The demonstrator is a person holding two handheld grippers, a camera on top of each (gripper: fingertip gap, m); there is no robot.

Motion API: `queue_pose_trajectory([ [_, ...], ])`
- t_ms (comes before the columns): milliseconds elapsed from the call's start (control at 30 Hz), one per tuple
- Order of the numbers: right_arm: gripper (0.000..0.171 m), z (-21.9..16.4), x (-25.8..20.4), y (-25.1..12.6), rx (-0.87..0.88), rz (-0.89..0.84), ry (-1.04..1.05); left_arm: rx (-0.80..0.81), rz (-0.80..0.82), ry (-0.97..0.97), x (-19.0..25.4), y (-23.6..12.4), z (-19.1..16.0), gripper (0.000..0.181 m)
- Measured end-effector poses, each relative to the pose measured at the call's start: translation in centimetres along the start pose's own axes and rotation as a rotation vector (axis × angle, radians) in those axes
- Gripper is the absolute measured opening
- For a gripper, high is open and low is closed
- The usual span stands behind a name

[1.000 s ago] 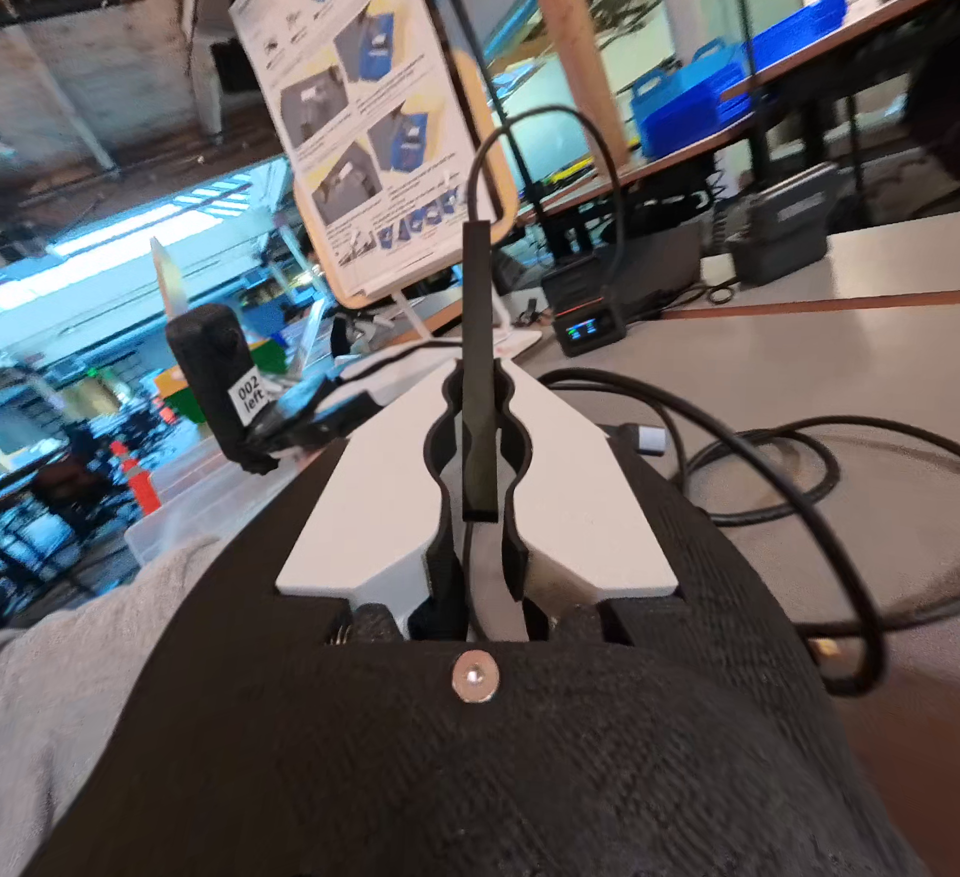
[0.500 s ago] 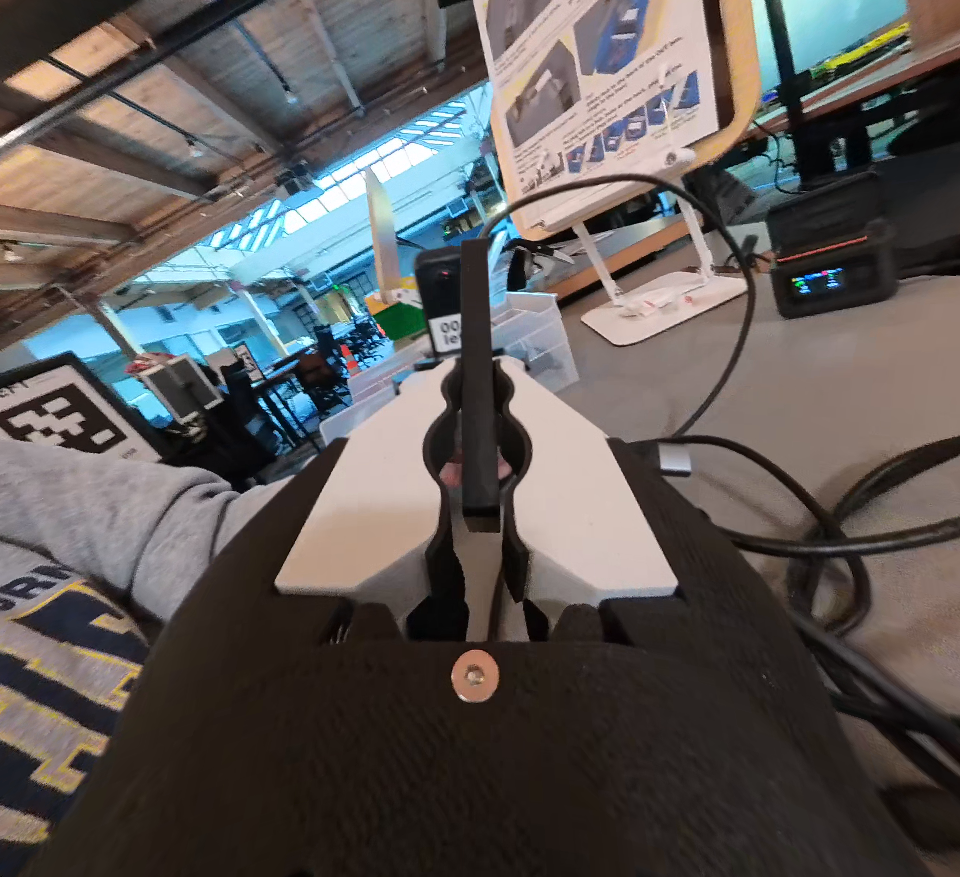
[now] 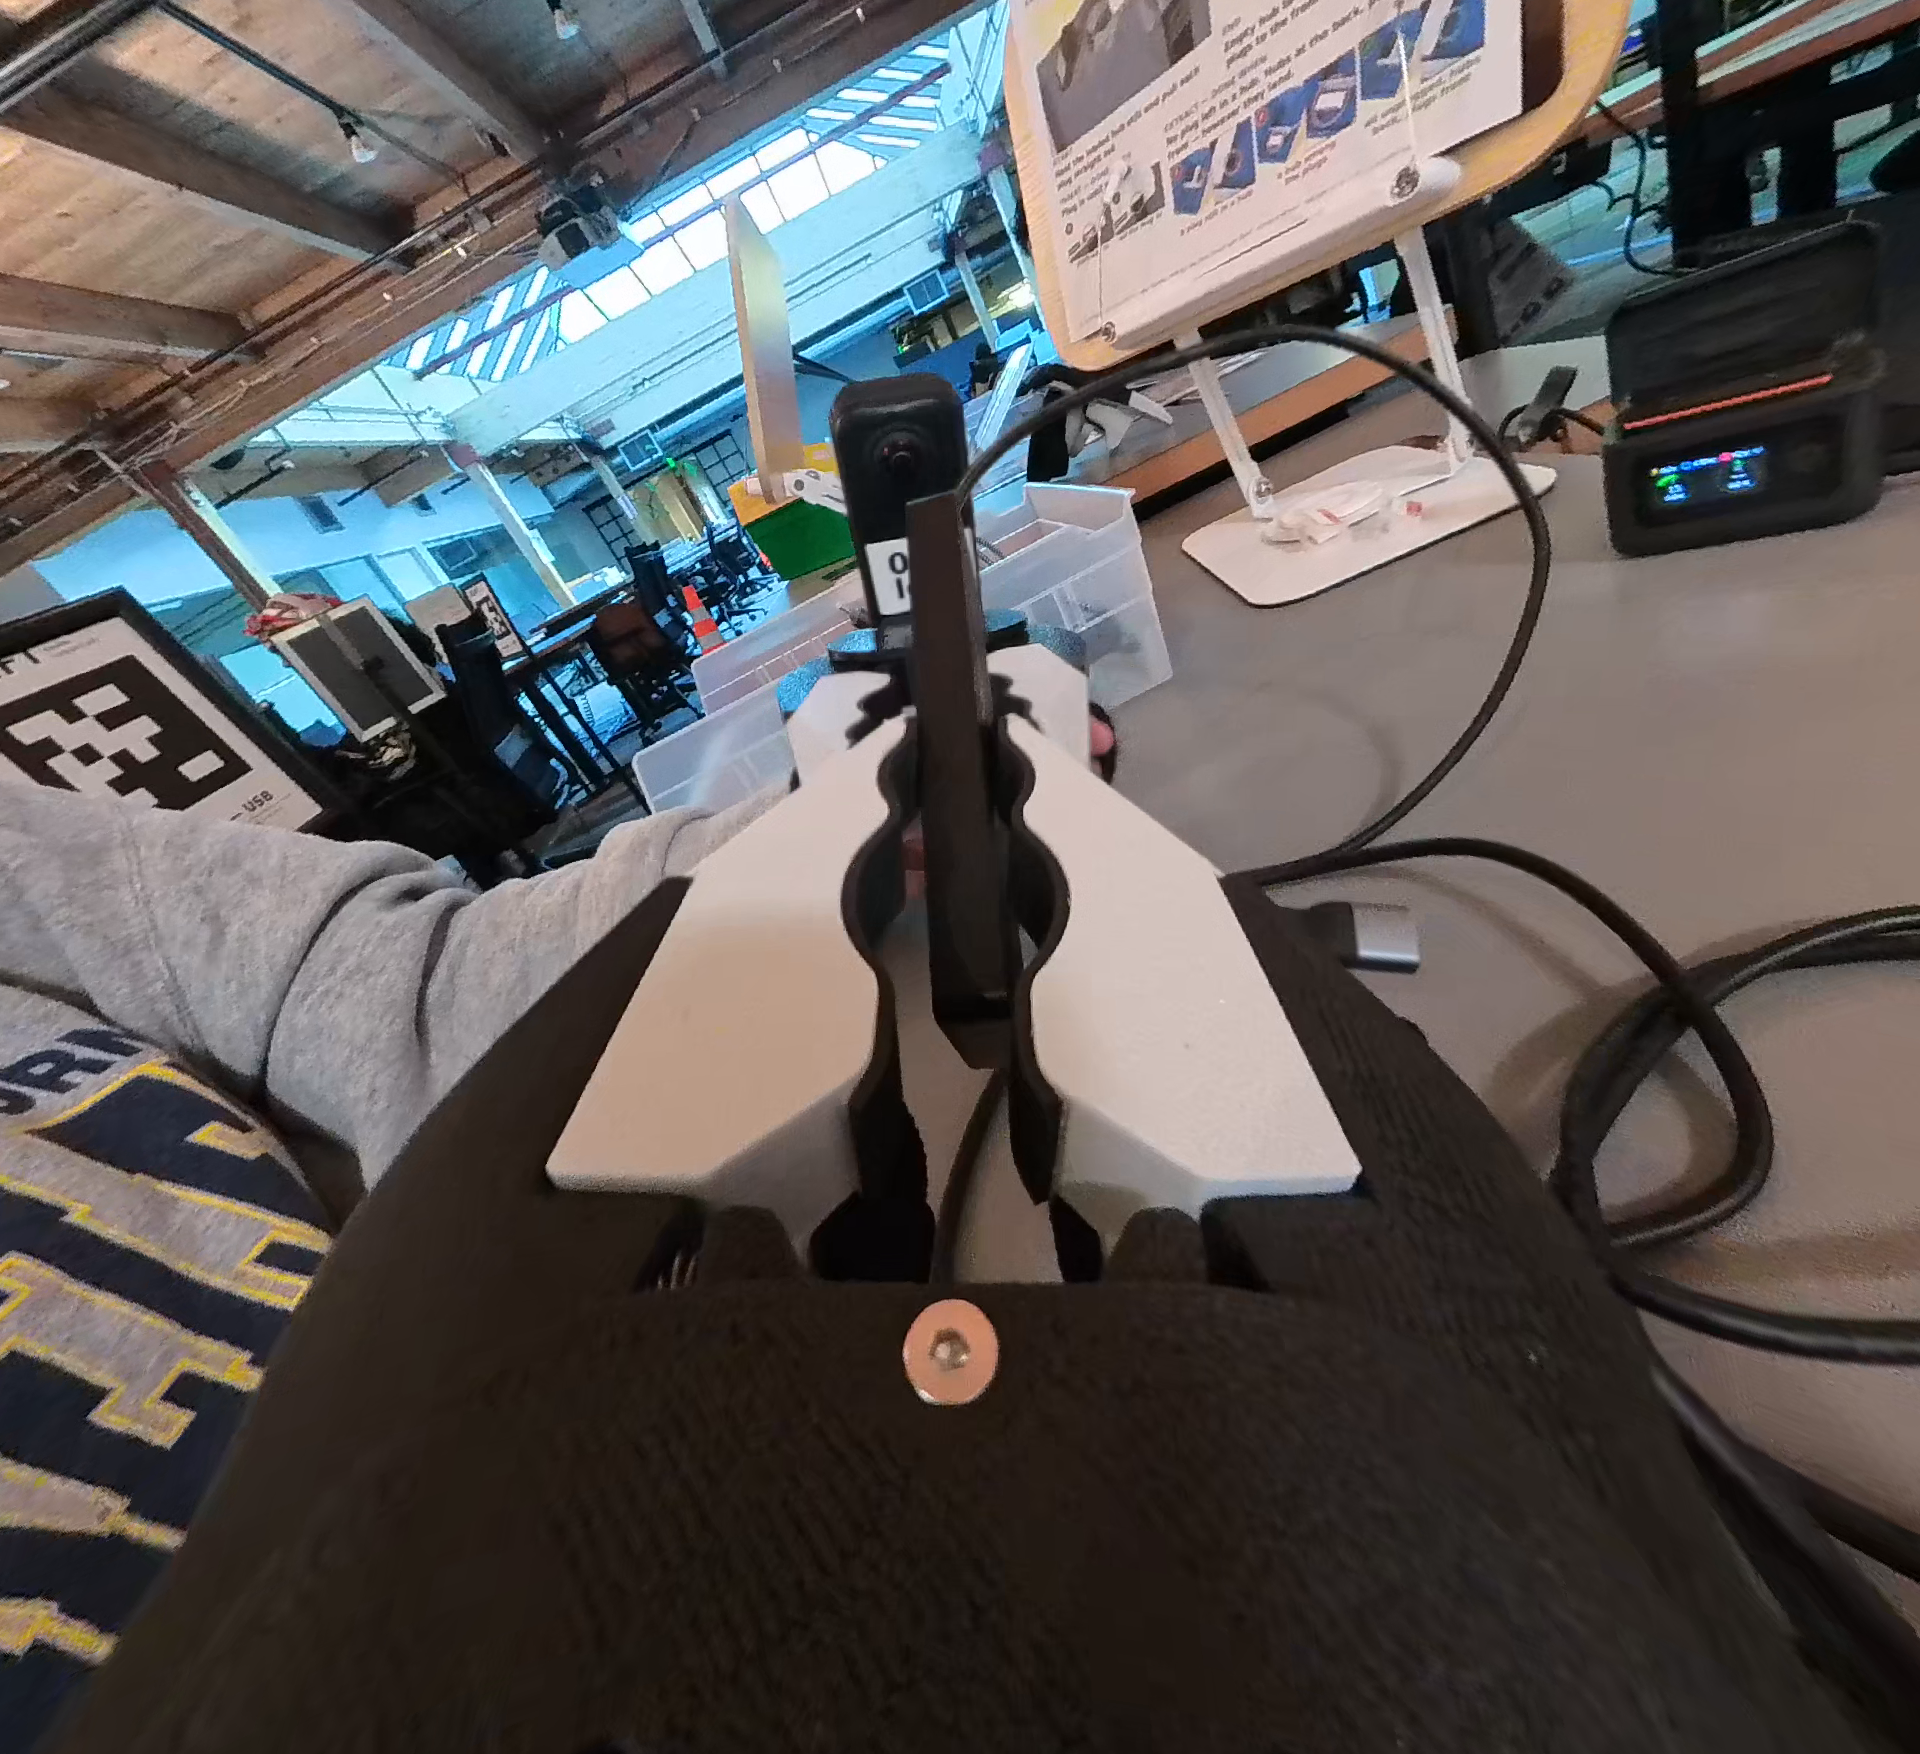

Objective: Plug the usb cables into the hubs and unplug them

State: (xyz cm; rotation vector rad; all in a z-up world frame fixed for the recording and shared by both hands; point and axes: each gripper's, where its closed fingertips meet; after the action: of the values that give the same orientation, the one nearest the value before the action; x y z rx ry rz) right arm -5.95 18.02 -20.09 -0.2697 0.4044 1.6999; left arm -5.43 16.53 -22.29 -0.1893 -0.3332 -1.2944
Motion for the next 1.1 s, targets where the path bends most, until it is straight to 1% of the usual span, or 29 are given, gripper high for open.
queue_pose_trajectory([
  [33,0.011,-0.1,-0.1,0.0,-0.005,0.004,-0.001,0.013,0.02,-0.002,-0.3,-0.1,0.2,0.047],
  [133,0.01,0.0,-0.5,0.1,0.003,0.033,0.012,0.071,0.128,0.029,-2.0,-0.9,1.2,0.072],
  [200,0.01,0.0,-0.6,0.1,0.0,0.031,0.008,0.111,0.125,0.069,-1.6,-1.5,1.9,0.08],
  [233,0.01,-0.1,-0.6,0.1,-0.006,0.03,0.003,0.105,0.109,0.08,-1.3,-1.5,1.9,0.078],
  [267,0.01,-0.2,-0.6,0.2,-0.011,0.034,0.002,0.081,0.083,0.081,-0.8,-1.3,1.5,0.071],
  [367,0.01,-0.5,-1.1,0.5,-0.027,0.057,0.002,-0.023,-0.062,0.06,1.2,-0.3,-0.3,0.028],
  [467,0.01,-0.8,-1.5,0.7,-0.047,0.078,-0.005,-0.052,-0.056,0.043,1.0,0.3,-0.9,0.007],
  [567,0.011,-0.7,-1.4,0.8,-0.043,0.052,-0.042,-0.051,-0.016,0.07,0.6,0.2,-0.9,0.006],
  [667,0.02,-1.1,-2.3,1.0,-0.073,0.085,-0.069,-0.161,-0.016,0.092,0.8,0.5,-2.4,0.006],
  [767,0.011,-2.9,-1.8,1.5,-0.189,0.038,-0.13,-0.25,-0.006,0.099,0.9,0.9,-3.7,0.006],
  [833,0.009,-2.9,-1.8,1.6,-0.199,0.019,-0.159,-0.242,-0.027,0.073,1.1,0.8,-3.6,0.006],
  [967,0.01,-0.9,-3.7,2.1,-0.066,0.153,0.021,-0.112,-0.133,0.098,3.3,0.2,-1.2,0.008],
  [1033,0.01,-0.6,-3.5,2.1,-0.046,0.148,0.042,-0.119,-0.08,0.113,2.8,0.3,-1.0,0.008],
  [1100,0.01,-0.7,-2.3,2.0,-0.064,0.054,-0.01,-0.139,0.007,0.142,1.5,0.2,-1.1,0.008],
])
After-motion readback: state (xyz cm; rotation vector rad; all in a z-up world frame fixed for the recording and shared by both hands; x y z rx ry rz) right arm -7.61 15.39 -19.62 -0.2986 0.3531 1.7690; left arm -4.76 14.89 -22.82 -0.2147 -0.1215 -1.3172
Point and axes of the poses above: each gripper's, where its closed fingertips meet, y out along the fingers, z out of its top, x = y × z across the jaws, and after that the axes turned 2 degrees about -y, right-handed
